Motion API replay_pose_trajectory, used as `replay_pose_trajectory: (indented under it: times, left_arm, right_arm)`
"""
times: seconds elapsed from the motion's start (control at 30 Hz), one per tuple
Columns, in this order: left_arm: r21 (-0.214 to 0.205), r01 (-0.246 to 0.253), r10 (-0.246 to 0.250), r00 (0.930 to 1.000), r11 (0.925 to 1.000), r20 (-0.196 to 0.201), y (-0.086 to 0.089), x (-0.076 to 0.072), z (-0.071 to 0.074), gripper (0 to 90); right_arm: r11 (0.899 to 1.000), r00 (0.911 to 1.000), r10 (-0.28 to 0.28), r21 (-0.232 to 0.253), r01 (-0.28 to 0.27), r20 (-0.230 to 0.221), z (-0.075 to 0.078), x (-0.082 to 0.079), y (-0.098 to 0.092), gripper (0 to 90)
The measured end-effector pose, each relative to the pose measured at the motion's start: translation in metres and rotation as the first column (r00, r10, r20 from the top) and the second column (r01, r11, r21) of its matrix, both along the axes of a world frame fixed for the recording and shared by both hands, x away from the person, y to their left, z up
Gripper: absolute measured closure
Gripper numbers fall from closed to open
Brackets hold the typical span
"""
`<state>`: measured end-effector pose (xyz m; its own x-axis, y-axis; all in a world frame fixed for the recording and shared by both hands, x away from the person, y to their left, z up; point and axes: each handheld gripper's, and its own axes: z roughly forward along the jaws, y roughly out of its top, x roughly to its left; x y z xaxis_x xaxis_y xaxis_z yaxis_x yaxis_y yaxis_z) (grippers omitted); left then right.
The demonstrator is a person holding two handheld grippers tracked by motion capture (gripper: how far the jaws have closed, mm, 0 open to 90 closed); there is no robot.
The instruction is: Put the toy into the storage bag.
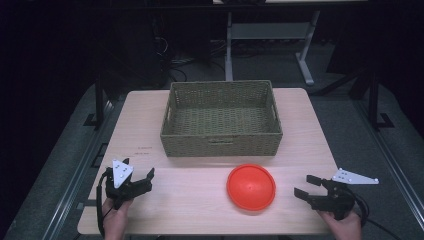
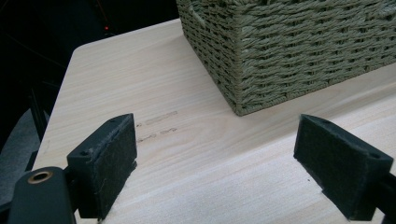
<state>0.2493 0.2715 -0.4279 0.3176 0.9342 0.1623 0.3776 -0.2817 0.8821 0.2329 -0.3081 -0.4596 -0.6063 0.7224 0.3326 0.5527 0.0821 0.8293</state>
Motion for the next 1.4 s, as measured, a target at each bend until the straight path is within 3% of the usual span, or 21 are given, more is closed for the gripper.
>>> replay_pose_trajectory:
  times: [0.3,0.57,0.77,0.9,1.17,1.2,1.4]
  left_arm:
    - [0.006,0.006,-0.006,1.0,1.0,0.004,-0.001,0.0,0.0,12.7]
    - [0.011,0.008,-0.008,1.0,0.9999,0.005,-0.003,0.0,0.0,12.7]
    - [0.016,0.005,-0.005,1.0,0.9999,0.005,-0.001,0.0,0.0,12.7]
    - [0.019,0.004,-0.004,1.0,0.9998,0.006,-0.002,0.001,0.0,12.7]
    - [0.013,-0.004,0.004,0.9999,0.9999,0.01,-0.001,0.001,0.0,12.7]
    - [0.013,0.002,-0.002,1.0,0.9999,0.005,-0.001,0.001,0.0,12.7]
    - [0.015,0.006,-0.006,1.0,0.9999,0.007,-0.002,0.002,0.0,12.7]
  right_arm:
    - [1.0,1.0,0.001,0.0,-0.001,0.001,0.001,0.001,0.002,16.4]
    - [0.999,0.9993,0.038,-0.023,-0.038,0.003,0.003,0.005,0.015,16.7]
    - [0.996,0.9968,0.077,-0.049,-0.078,-0.023,0.003,0.011,0.026,16.6]
    - [0.992,0.9935,0.11,-0.063,-0.112,-0.027,0.01,0.018,0.035,16.6]
    - [0.981,0.9846,0.152,-0.112,-0.161,-0.087,0.019,0.038,0.052,16.9]
    - [0.976,0.9814,0.167,-0.128,-0.178,-0.094,0.02,0.041,0.056,16.9]
    - [0.978,0.9824,0.171,-0.105,-0.178,-0.075,0.021,0.053,0.063,18.7]
